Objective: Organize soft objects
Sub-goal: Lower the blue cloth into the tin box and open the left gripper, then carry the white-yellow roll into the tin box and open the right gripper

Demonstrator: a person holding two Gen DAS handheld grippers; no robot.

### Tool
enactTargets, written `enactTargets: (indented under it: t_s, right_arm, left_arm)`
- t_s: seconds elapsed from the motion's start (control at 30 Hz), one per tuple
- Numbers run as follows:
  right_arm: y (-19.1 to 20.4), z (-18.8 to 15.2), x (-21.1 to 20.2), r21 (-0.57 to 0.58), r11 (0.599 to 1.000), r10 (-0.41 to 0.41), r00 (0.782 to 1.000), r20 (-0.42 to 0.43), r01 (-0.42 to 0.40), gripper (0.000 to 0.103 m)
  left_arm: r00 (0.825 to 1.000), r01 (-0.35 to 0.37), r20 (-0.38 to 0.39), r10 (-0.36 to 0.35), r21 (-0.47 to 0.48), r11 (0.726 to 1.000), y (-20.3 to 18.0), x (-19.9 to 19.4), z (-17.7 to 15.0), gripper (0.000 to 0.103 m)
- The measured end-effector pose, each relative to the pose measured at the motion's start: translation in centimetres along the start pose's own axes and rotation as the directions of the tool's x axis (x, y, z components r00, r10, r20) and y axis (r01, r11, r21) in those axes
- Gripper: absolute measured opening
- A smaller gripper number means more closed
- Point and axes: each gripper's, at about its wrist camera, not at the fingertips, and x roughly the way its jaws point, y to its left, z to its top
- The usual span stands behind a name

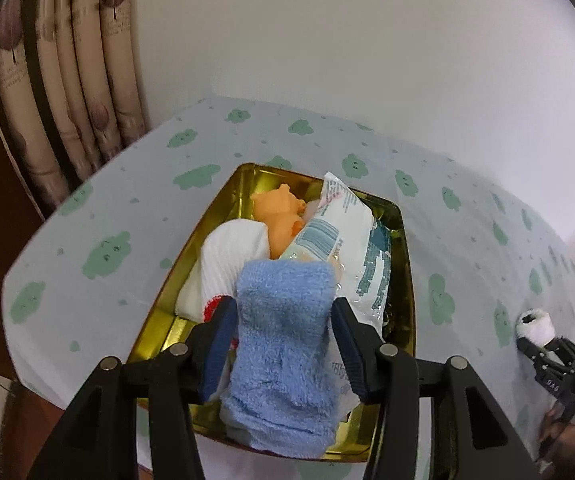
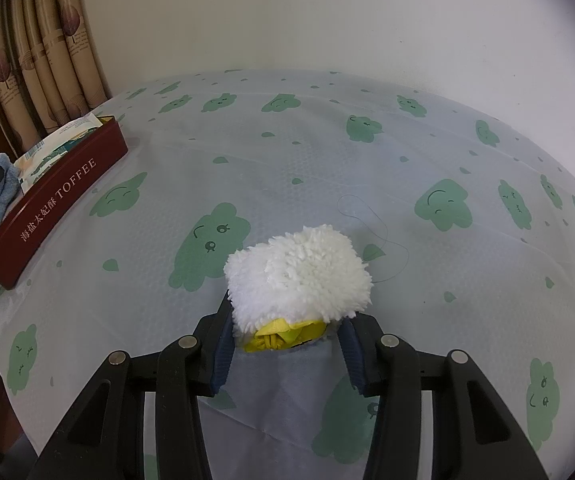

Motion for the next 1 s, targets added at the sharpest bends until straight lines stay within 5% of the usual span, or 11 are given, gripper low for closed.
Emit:
enactTargets:
  t_s: [0.57, 1.0]
  right_arm:
    - [0.1, 0.1, 0.1, -0.015, 1.0, 0.009, 1.0, -0.002, -0.009, 0.045]
    - [0.2, 0.3, 0.0, 0.013, 1.0, 0.008, 0.999, -0.034, -0.008, 0.045]
  left_arm:
    - [0.999, -0.053, 0.002, 0.053, -0.074, 0.996, -0.2, -5.0, -5.3, 0.05]
    - [0.994, -0.099, -0.051, 0.098, -0.02, 0.995, 0.3, -5.6, -10.8, 0.05]
